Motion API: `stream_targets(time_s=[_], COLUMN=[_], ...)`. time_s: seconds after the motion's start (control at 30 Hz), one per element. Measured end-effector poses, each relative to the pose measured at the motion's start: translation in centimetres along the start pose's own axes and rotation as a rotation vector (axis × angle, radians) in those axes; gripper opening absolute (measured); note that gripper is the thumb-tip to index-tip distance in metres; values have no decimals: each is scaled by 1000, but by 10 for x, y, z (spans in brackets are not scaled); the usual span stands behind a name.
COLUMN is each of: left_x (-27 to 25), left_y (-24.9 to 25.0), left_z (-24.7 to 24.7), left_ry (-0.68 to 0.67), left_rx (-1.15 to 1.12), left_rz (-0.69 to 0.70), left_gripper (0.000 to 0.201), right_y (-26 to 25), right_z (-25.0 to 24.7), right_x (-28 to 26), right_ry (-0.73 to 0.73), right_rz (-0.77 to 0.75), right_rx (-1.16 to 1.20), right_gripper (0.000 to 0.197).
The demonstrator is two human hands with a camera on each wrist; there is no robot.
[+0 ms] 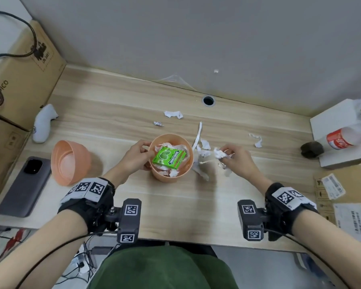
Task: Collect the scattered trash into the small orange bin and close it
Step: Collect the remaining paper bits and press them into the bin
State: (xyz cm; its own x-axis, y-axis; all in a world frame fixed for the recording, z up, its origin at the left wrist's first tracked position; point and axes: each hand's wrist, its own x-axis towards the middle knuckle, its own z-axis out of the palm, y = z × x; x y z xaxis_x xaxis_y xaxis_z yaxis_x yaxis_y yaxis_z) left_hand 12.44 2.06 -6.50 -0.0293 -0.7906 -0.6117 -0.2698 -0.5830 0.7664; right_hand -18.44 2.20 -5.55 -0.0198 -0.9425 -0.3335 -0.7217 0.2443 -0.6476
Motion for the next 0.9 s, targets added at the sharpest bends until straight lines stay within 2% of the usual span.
stream_targets(time_s=[0.1,0.23,0.4,0.53,0.57,0.63,0.7,0.77,0.83,0.9], left_x=[-1,-8,-18,-24,-25,-25,-23,-19,-15,-12], left_y=[4,7,8,4,4,4,4,5,7,10], left_z=[3,6,1,0,1,-1,-3,-5,-6,-6], left_ry=[-21,-91,-190,-222,-220,-208,-188,-168,-151,-142], left_rx=[-14,-54,-39,-35,-45,-63,-76,-78,-60,-45], left_rz=[1,3,55,74,72,70,73,76,76,75], left_gripper=[35,38,44,48,49,49,50,52,53,52], right_y=[-54,-102,-109,-113,-117,-121,-121,-122,-123,-124], right_z=[-15,-2,43,70,72,75,70,54,32,13], right_x=[-2,-6,6,17,16,17,14,6,-5,-16], right_ry=[46,-48,-162,-147,-169,-307,-472,-526,-545,-571], right_rz=[-110,-236,-204,-152,-147,-169,-204,-251,-258,-198], right_rx=[27,-57,-429,-537,-567,-595,-530,-398,-230,-31], right_gripper=[13,16,24,27,28,37,54,63,62,56])
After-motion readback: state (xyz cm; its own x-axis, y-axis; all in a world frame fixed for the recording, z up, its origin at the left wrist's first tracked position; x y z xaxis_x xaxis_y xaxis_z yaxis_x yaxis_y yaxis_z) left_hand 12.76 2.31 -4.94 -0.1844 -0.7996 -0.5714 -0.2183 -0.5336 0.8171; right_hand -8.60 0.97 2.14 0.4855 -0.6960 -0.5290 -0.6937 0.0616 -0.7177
